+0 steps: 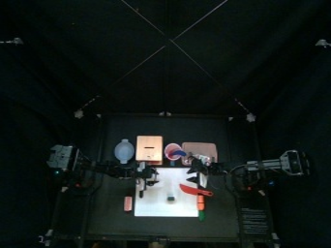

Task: Place sushi on board then cut the sushi with the knife then place the pieces on the plate
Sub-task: Place the 4 sushi pieces on the plate

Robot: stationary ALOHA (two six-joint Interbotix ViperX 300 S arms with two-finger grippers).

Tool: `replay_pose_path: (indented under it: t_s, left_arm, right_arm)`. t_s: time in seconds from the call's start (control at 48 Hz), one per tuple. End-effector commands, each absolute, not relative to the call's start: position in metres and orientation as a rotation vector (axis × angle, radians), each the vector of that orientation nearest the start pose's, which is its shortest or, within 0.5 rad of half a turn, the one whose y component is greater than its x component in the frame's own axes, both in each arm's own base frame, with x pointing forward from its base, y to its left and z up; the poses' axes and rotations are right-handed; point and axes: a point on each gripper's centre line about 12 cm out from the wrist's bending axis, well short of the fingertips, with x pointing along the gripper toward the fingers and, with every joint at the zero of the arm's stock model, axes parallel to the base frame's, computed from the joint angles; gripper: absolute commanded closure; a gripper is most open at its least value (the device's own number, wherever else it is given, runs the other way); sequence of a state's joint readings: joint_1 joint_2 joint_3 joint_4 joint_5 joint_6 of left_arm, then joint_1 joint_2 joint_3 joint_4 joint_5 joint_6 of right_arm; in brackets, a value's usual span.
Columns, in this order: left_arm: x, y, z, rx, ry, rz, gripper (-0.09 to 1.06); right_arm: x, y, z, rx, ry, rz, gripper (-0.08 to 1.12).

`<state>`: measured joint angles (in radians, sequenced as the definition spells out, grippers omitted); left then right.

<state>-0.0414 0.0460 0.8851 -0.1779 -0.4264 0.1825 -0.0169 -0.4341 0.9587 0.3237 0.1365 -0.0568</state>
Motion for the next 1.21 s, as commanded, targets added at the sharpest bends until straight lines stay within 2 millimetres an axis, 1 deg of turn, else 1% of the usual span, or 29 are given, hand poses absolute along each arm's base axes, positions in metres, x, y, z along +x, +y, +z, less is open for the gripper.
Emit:
replay_pose_path:
  t_s: [0.021,0.062,0.25,0.479,0.562,0.812,0.917,1.062,1.125,1.208]
  left_arm:
    - [0.361,-0.005,0.135,0.043,0.480,0.031,0.15]
    - [0.361,-0.005,0.136,0.043,0.480,0.031,0.15]
    - [0.360,-0.005,0.135,0.036,0.489,0.035,0.15]
    - [0.360,-0.005,0.134,0.038,0.492,0.034,0.15]
    - [0.360,-0.005,0.133,0.038,0.494,0.034,0.15]
    - [0.357,-0.005,0.131,0.036,0.504,0.034,0.15]
    - [0.357,-0.005,0.131,0.036,0.503,0.034,0.15]
    - [0.356,-0.005,0.130,0.038,0.506,0.033,0.15]
    - [0.356,-0.005,0.130,0.036,0.506,0.034,0.15]
    - [0.356,-0.005,0.130,0.036,0.506,0.034,0.15]
  right_arm:
    - [0.302,0.019,0.207,0.255,0.631,-0.006,0.21]
    - [0.307,0.024,0.204,0.250,0.640,0.007,0.20]
    - [0.337,0.050,0.184,0.223,0.704,0.061,0.10]
    - [0.361,0.066,0.162,0.190,0.764,0.090,0.10]
    - [0.368,0.070,0.157,0.181,0.774,0.098,0.10]
    - [0.379,0.083,0.147,0.182,0.799,0.116,0.10]
    - [0.383,0.084,0.145,0.184,0.802,0.115,0.10]
    - [0.389,0.087,0.135,0.176,0.822,0.117,0.11]
    - [0.391,0.087,0.134,0.172,0.824,0.116,0.13]
    - [0.393,0.086,0.132,0.173,0.827,0.113,0.21]
